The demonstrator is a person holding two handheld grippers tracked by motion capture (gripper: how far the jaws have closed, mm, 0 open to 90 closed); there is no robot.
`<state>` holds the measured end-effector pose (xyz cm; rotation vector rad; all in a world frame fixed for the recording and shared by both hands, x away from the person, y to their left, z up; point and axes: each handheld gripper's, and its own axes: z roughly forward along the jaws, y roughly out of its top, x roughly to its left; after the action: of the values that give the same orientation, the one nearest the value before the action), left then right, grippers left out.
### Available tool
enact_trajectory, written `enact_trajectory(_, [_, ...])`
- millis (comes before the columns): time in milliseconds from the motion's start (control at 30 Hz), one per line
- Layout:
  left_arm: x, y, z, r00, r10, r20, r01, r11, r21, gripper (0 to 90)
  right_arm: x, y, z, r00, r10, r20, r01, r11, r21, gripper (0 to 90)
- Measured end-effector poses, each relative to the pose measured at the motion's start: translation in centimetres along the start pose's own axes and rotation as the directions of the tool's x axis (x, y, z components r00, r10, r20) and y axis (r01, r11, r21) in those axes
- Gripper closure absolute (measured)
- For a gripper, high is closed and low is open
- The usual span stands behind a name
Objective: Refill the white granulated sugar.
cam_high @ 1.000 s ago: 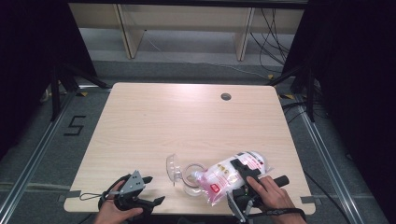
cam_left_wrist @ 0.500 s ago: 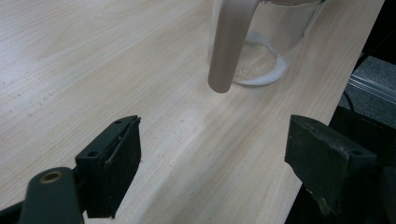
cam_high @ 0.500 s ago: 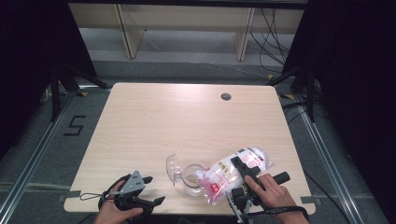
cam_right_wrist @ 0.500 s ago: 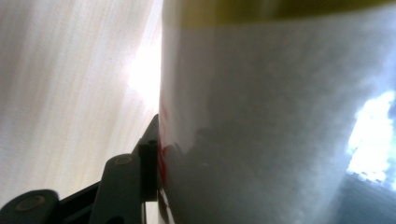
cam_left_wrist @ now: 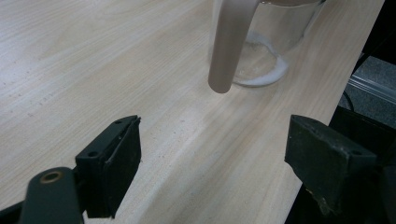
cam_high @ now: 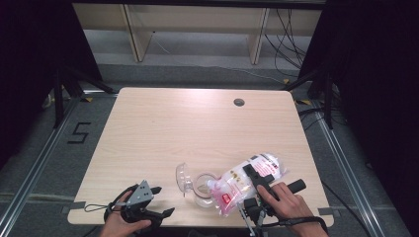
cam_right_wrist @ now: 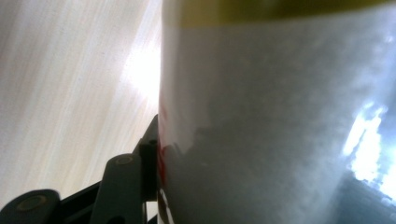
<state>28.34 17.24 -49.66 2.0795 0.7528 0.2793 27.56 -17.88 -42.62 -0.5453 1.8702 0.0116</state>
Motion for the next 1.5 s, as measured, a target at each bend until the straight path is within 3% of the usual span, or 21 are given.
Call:
enact_trajectory(167, [-0.05, -0.02, 0.07, 1.0, -0.005, 0.001, 0.005, 1.0, -0.007, 18.2, 0.01, -0.1, -0.17, 1.0, 0.002, 0.001, -0.002, 1.0, 0.03, 49.8])
enact_trajectory(200, [-0.05, -0.03, 0.07, 1.0, -0.006, 0.002, 0.006, 1.0, -0.007, 18.2, 0.21, -0.16, -0.22, 0.9996, 0.028, -0.002, -0.028, 0.999, 0.037, 49.9])
enact_trajectory(233, [-0.05, -0.03, 0.06, 1.0, -0.007, 0.002, 0.007, 1.0, -0.007, 18.2, 0.05, -0.13, -0.15, 0.9999, 0.016, 0.0, -0.016, 0.999, 0.03, 49.9])
enact_trajectory(300, [0.1, 0.01, -0.03, 1.0, 0.009, -0.004, -0.009, 0.9999, 0.008, 18.2, 0.18, -0.18, -0.16, 0.9993, 0.037, -0.008, -0.037, 0.999, 0.03, 50.0])
enact_trajectory(333, [0.13, 0.01, -0.06, 0.9999, 0.013, -0.006, -0.013, 0.9999, 0.012, 18.2, 0.02, -0.19, -0.03, 1.0, 0.001, -0.001, -0.001, 1.0, 0.012, 50.0])
enact_trajectory(400, [0.15, 0.0, -0.06, 0.9999, 0.014, -0.006, -0.014, 0.9998, 0.013, 18.2, 0.1, -0.18, 0.02, 1.0, -0.005, -0.004, 0.005, 1.0, 0.016, 50.0])
enact_trajectory(533, [0.04, 0.0, -0.01, 1.0, 0.001, -0.002, -0.001, 1.0, 0.0, 18.2, 0.04, -0.15, 0.0, 0.9999, -0.008, -0.009, 0.008, 1.0, 0.014, 50.1])
enact_trajectory(567, [0.04, 0.0, -0.02, 1.0, 0.001, -0.003, -0.001, 1.0, 0.0, 18.2, 0.25, -0.16, -0.09, 0.9997, 0.018, -0.014, -0.018, 1.0, 0.024, 50.2])
enact_trajectory(633, [0.1, 0.0, -0.08, 0.9999, 0.01, -0.007, -0.01, 0.9999, 0.007, 18.2, 0.09, -0.06, -0.06, 0.9999, -0.006, -0.009, 0.006, 1.0, 0.023, 50.2])
enact_trajectory(667, [0.1, 0.05, -0.14, 0.9999, 0.013, -0.011, -0.013, 0.9998, 0.014, 18.2, 0.22, -0.06, -0.06, 0.9999, 0.007, -0.013, -0.007, 1.0, 0.029, 50.2])
enact_trajectory(733, [0.13, 0.01, -0.11, 0.9999, 0.014, -0.01, -0.014, 0.9999, 0.008, 18.2, -0.05, -0.01, 0.07, 0.9995, -0.03, -0.007, 0.03, 0.999, 0.012, 50.2])
enact_trajectory(767, [0.01, -0.01, -0.01, 1.0, -0.004, 0.002, 0.004, 1.0, -0.003, 18.2, 0.14, -0.04, 0.03, 1.0, -0.004, -0.005, 0.004, 1.0, 0.018, 50.3])
enact_trajectory(800, [0.05, -0.02, -0.01, 1.0, 0.001, -0.004, -0.001, 1.0, 0.002, 18.2, -0.12, 0.01, 0.08, 0.999, -0.044, 0.0, 0.044, 0.999, 0.006, 50.3])
enact_trajectory(833, [0.13, -0.01, 0.0, 0.9999, 0.011, -0.009, -0.011, 0.9999, 0.008, 18.2, -0.11, 0.0, 0.09, 0.9989, -0.046, 0.005, 0.046, 0.999, 0.002, 50.3])
enact_trajectory(1033, [-0.03, 0.03, -0.15, 1.0, -0.009, -0.004, 0.009, 0.9999, -0.005, 18.2, -0.23, -0.04, -0.05, 0.999, -0.043, 0.008, 0.043, 0.999, 0.009, 50.4])
enact_trajectory(1100, [-0.01, 0.04, -0.17, 1.0, -0.001, -0.007, 0.001, 1.0, -0.001, 18.2, -0.04, -0.08, -0.21, 0.9999, -0.01, 0.009, 0.01, 1.0, 0.026, 50.4])
enact_trajectory(1200, [0.14, 0.02, -0.13, 0.9998, 0.014, -0.013, -0.014, 0.9999, 0.006, 18.2, -0.21, -0.18, -0.28, 0.9997, -0.019, 0.013, 0.018, 1.0, 0.023, 50.5])
enact_trajectory(1300, [-0.08, 0.04, -0.09, 1.0, -0.006, -0.002, 0.006, 0.9999, -0.01, 18.2, -0.28, -0.24, -0.25, 0.9993, -0.026, 0.027, 0.026, 1.0, 0.01, 50.6])
enact_trajectory(1500, [0.02, 0.07, -0.17, 1.0, 0.002, -0.008, -0.002, 1.0, 0.001, 18.2, -0.18, -0.2, -0.25, 0.9998, -0.01, 0.015, 0.01, 1.0, 0.01, 50.7])
